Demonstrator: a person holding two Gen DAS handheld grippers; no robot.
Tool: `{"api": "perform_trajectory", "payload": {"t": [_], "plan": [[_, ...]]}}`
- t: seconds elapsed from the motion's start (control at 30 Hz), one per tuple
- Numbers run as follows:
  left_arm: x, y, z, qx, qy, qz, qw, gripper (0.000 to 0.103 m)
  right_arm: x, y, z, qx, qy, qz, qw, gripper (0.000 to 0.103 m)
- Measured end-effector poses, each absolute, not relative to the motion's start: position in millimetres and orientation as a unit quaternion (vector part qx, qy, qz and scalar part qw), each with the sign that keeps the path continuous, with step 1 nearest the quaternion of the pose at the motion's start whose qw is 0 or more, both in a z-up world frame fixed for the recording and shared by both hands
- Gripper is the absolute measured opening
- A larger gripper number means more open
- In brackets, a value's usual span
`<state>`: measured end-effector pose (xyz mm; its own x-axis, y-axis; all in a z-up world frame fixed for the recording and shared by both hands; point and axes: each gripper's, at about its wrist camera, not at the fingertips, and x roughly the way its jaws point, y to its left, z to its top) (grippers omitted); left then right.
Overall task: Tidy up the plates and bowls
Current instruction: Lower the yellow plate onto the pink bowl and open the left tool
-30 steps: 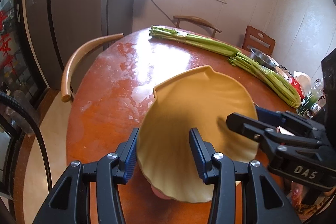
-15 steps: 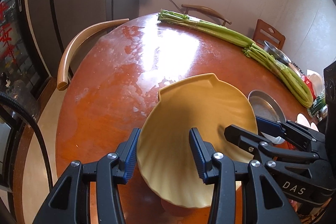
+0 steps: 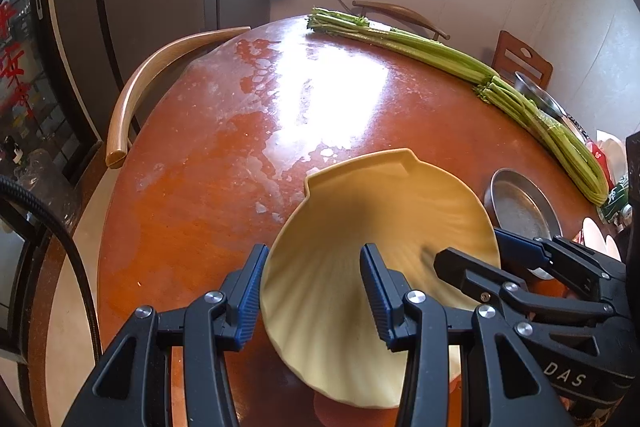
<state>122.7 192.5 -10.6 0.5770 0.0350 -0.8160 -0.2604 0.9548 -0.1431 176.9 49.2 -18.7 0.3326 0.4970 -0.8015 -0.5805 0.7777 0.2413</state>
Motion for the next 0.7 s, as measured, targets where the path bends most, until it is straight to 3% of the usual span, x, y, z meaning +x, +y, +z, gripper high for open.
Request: {"api": "perform_trajectory", "payload": {"t": [0.7], "plan": [[131.5,195.3,-18.0,-0.131,0.456,0.093,0.875,0.046,179.9,45.6,-22.3,-0.034,0.469,0.344,0.813,0.056]]}}
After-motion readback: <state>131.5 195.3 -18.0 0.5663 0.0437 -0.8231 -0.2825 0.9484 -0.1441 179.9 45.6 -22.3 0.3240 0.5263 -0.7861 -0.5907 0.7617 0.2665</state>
